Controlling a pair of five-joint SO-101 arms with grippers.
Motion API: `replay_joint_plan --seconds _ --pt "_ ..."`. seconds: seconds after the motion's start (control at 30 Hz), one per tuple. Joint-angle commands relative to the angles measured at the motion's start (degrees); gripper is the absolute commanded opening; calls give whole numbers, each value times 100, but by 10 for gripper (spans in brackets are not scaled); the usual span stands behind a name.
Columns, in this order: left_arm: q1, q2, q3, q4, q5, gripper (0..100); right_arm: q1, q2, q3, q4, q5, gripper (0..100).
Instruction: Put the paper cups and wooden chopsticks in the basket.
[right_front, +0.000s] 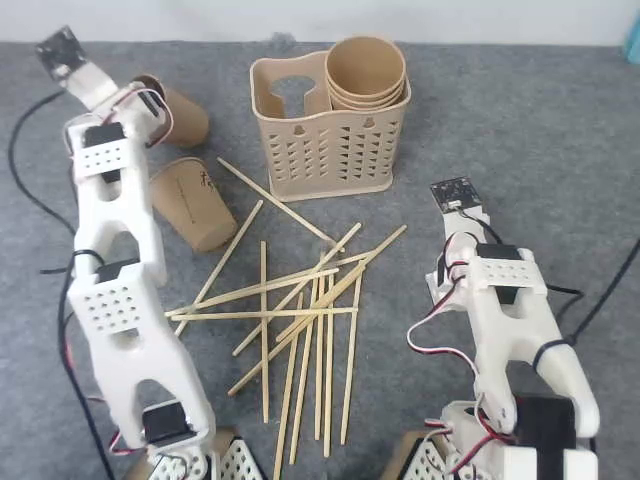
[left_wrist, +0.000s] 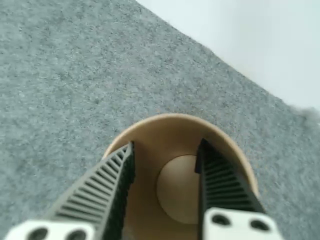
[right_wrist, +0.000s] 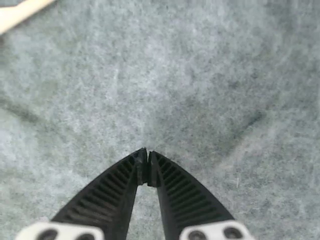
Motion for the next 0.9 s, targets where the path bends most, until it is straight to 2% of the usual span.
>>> replay_joint_plan --seconds 0.0,0.27,0.47,0.87 --pt "26 -35 -505 18 62 199 -198 13 -132 -57 26 8" --pt "651 492 -1112 18 70 197 -242 13 -123 -48 26 8" --pt "554 554 -1754 123 70 197 -242 13 -123 -48 26 8" --pt "475 615 -4215 2699 35 199 -233 13 -123 -48 35 8"
